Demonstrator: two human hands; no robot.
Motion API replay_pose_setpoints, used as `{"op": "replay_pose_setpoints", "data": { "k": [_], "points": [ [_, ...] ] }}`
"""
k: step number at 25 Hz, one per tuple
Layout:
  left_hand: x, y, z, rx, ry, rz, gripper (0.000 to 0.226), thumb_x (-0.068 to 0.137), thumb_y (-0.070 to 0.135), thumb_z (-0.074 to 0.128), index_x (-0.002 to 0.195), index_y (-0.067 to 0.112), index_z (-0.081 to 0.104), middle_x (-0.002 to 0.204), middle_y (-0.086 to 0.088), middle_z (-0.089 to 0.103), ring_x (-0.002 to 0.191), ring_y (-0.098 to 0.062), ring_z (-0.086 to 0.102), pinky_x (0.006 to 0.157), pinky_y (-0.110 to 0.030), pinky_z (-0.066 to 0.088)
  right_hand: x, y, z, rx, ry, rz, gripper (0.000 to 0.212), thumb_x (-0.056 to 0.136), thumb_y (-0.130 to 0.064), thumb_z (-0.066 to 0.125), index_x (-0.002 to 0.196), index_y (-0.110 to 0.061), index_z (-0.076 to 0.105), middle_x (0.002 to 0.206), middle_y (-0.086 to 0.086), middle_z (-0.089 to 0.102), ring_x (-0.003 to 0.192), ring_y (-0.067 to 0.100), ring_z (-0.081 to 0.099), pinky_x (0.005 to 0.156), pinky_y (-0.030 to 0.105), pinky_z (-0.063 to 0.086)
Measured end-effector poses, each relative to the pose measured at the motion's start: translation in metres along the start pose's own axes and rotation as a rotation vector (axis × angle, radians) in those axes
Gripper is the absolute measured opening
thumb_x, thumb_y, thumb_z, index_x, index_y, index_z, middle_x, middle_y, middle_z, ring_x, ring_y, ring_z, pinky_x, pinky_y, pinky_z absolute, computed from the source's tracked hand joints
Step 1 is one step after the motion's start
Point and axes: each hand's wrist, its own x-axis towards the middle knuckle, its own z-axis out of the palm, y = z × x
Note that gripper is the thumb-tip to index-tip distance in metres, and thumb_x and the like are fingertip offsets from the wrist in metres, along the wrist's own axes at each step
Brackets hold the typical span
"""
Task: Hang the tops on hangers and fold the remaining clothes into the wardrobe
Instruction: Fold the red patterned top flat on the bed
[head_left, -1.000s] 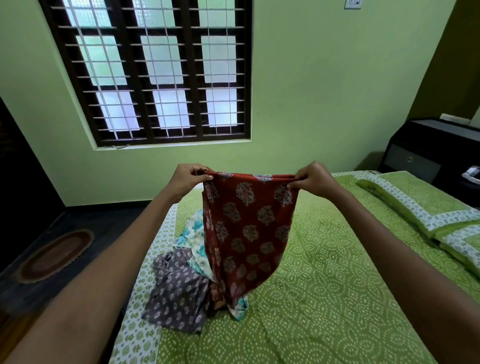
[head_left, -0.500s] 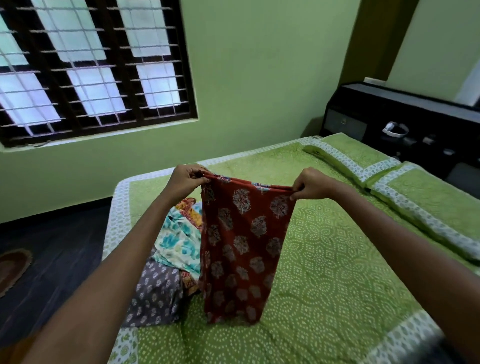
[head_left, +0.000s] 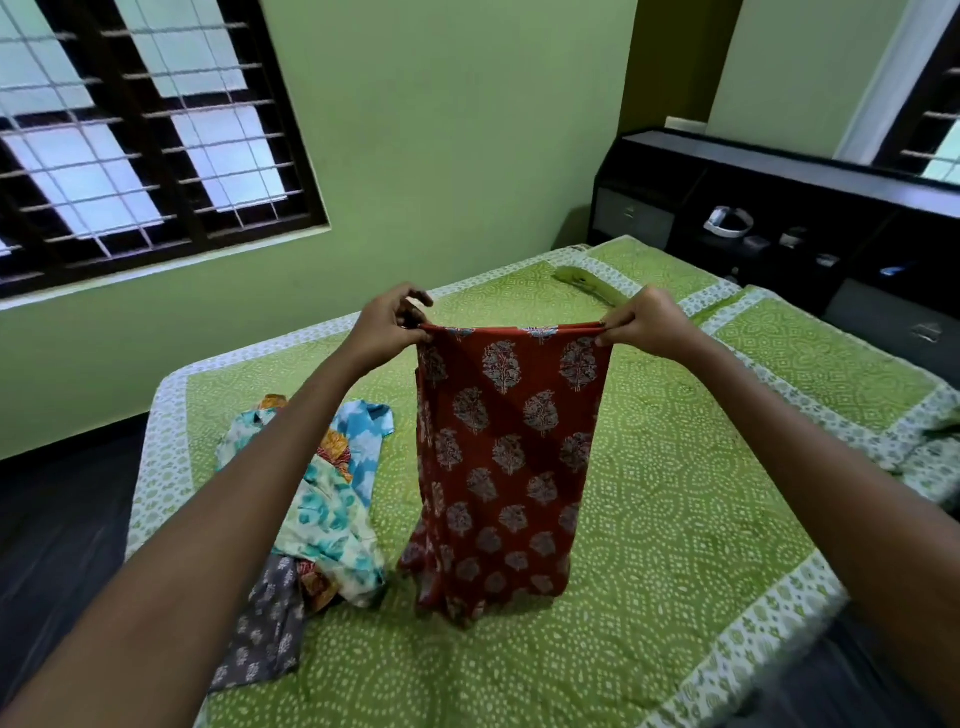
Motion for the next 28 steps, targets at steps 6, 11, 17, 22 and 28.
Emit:
{"op": "replay_pose_setpoints", "data": {
  "k": [6,11,17,22,28],
  "points": [
    [0.111,0.014,0.11,0.31,-0.02,-0.03,0.02,0.079,0.004,0.069,0.098,0.009,0.072,0.097,-0.008,0.07,0.077,-0.018,0.06,0.067,-0.024,0.045,0.061,0.116,-0.034,-0.018,-0.01,0.118,0.021,0.074,-0.003,0.075,0.093,0.006,0.071,0.07,0.009,0.067,0.047,0.006,0.049,0.04,0.005,0.038],
    [0.217,0.039,0.213,0.023,0.079,-0.188,0.018,0.08,-0.011,0.061,0.096,-0.004,0.068,0.101,-0.022,0.066,0.064,-0.021,0.061,0.051,-0.017,0.054,0.132,0.223,-0.061,0.102,0.111,0.326,0.01,0.077,0.002,0.069,0.085,0.009,0.071,0.063,0.017,0.067,0.034,0.002,0.053,0.042,0.01,0.047],
    [0.344,0.058,0.298,-0.138,0.268,-0.269,0.02,0.077,-0.007,0.063,0.094,-0.001,0.071,0.098,-0.019,0.069,0.089,-0.028,0.066,0.081,-0.033,0.055,0.202,0.308,-0.088,0.033,0.312,0.344,0.028,0.076,0.009,0.052,0.05,0.001,0.046,0.042,0.008,0.032,0.042,0.013,0.026,0.039,0.018,0.021],
    [0.41,0.09,0.332,-0.164,0.323,-0.23,0.022,0.082,-0.002,0.06,0.101,0.002,0.071,0.104,-0.013,0.07,0.098,-0.021,0.064,0.077,-0.015,0.045,0.234,0.353,-0.112,0.056,0.481,0.32,0.019,0.082,0.003,0.05,0.077,0.01,0.067,0.063,0.01,0.055,0.053,0.012,0.042,0.042,0.015,0.029],
    [0.378,0.063,0.368,-0.279,0.193,-0.199,0.018,0.083,-0.003,0.063,0.1,0.002,0.068,0.101,-0.008,0.064,0.073,-0.02,0.065,0.049,-0.023,0.056,0.184,0.385,-0.082,0.09,0.595,0.264,0.015,0.081,-0.002,0.058,0.083,0.003,0.073,0.079,0.011,0.072,0.071,0.022,0.065,0.062,0.023,0.046]
  ]
}}
